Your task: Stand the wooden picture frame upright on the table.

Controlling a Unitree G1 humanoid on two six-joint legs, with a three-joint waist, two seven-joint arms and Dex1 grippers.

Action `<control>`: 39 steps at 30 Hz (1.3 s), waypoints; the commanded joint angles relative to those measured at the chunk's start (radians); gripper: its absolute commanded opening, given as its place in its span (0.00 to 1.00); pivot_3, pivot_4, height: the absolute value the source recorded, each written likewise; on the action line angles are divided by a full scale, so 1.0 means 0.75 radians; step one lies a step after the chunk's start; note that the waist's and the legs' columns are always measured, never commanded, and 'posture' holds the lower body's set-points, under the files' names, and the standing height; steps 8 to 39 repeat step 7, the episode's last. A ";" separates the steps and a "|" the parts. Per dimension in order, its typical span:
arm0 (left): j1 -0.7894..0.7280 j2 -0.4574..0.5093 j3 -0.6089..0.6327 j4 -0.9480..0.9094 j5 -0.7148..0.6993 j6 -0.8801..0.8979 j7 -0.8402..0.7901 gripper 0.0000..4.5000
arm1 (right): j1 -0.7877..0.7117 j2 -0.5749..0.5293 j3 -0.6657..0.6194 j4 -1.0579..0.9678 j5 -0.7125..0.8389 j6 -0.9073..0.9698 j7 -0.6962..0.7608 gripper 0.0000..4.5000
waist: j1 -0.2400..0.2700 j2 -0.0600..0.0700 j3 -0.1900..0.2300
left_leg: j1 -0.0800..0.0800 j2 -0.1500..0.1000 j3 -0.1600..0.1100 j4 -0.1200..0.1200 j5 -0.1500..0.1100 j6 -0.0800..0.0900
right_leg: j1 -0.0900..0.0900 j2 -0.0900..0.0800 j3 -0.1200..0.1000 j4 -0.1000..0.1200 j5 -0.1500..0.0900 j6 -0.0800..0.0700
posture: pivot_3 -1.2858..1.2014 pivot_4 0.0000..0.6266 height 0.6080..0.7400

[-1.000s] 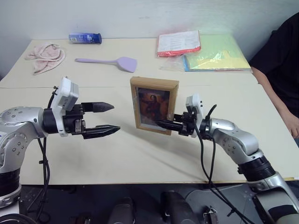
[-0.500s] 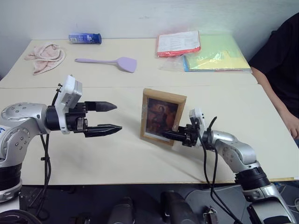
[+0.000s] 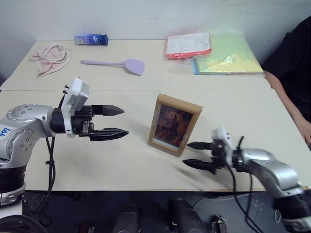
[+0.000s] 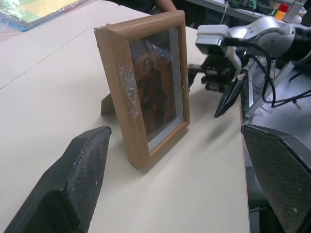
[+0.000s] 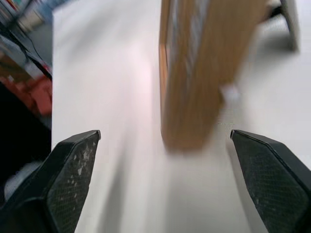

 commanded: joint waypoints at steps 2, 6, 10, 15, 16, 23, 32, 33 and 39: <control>-0.010 0.019 -0.010 0.007 0.036 -0.065 -0.032 1.00 | 0.140 -0.207 -0.427 -0.174 0.236 0.129 0.169 0.99 | 0.000 0.000 0.000 | 0.002 0.000 -0.001 0.000 -0.001 0.003 | 0.002 0.000 0.000 -0.002 0.000 0.000 | 0.52 0.24 1.00; -0.024 -0.003 -0.022 0.046 0.052 -0.121 -0.067 1.00 | 0.219 -0.349 -0.800 -0.139 0.509 0.388 0.306 0.99 | -0.008 -0.001 0.000 | 0.010 0.003 -0.002 -0.003 -0.003 0.004 | 0.013 0.003 -0.002 -0.008 0.000 0.000 | 0.52 0.24 1.00; -0.017 -0.002 -0.032 0.045 0.070 -0.152 -0.080 1.00 | 0.215 -0.352 -0.837 -0.130 0.554 0.425 0.296 0.99 | -0.008 -0.001 0.000 | 0.015 0.004 -0.002 -0.005 -0.004 0.005 | 0.019 0.003 -0.002 -0.011 0.000 0.000 | 0.52 0.24 1.00; -0.017 -0.002 -0.032 0.045 0.070 -0.152 -0.080 1.00 | 0.215 -0.352 -0.837 -0.130 0.554 0.425 0.296 0.99 | -0.008 -0.001 0.000 | 0.015 0.004 -0.002 -0.005 -0.004 0.005 | 0.019 0.003 -0.002 -0.011 0.000 0.000 | 0.52 0.24 1.00; -0.017 -0.002 -0.032 0.045 0.070 -0.152 -0.080 1.00 | 0.215 -0.352 -0.837 -0.130 0.554 0.425 0.296 0.99 | -0.008 -0.001 0.000 | 0.015 0.004 -0.002 -0.005 -0.004 0.005 | 0.019 0.003 -0.002 -0.011 0.000 0.000 | 0.52 0.24 1.00; -0.017 -0.002 -0.032 0.045 0.070 -0.152 -0.080 1.00 | 0.215 -0.352 -0.837 -0.130 0.554 0.425 0.296 0.99 | -0.008 -0.001 0.000 | 0.015 0.004 -0.002 -0.005 -0.004 0.005 | 0.019 0.003 -0.002 -0.011 0.000 0.000 | 0.52 0.24 1.00; -0.017 -0.002 -0.032 0.045 0.070 -0.152 -0.080 1.00 | 0.215 -0.352 -0.837 -0.130 0.554 0.425 0.296 0.99 | -0.008 -0.001 0.000 | 0.015 0.004 -0.002 -0.005 -0.004 0.005 | 0.019 0.003 -0.002 -0.011 0.000 0.000 | 0.52 0.24 1.00; -0.017 -0.002 -0.032 0.045 0.070 -0.152 -0.080 1.00 | 0.215 -0.352 -0.837 -0.130 0.554 0.425 0.296 0.99 | -0.008 -0.001 0.000 | 0.015 0.004 -0.002 -0.005 -0.004 0.005 | 0.019 0.003 -0.002 -0.011 0.000 0.000 | 0.52 0.24 1.00; -0.017 -0.002 -0.032 0.045 0.070 -0.152 -0.080 1.00 | 0.215 -0.352 -0.837 -0.130 0.554 0.425 0.296 0.99 | -0.008 -0.001 0.000 | 0.015 0.004 -0.002 -0.005 -0.004 0.005 | 0.019 0.003 -0.002 -0.011 0.000 0.000 | 0.52 0.24 1.00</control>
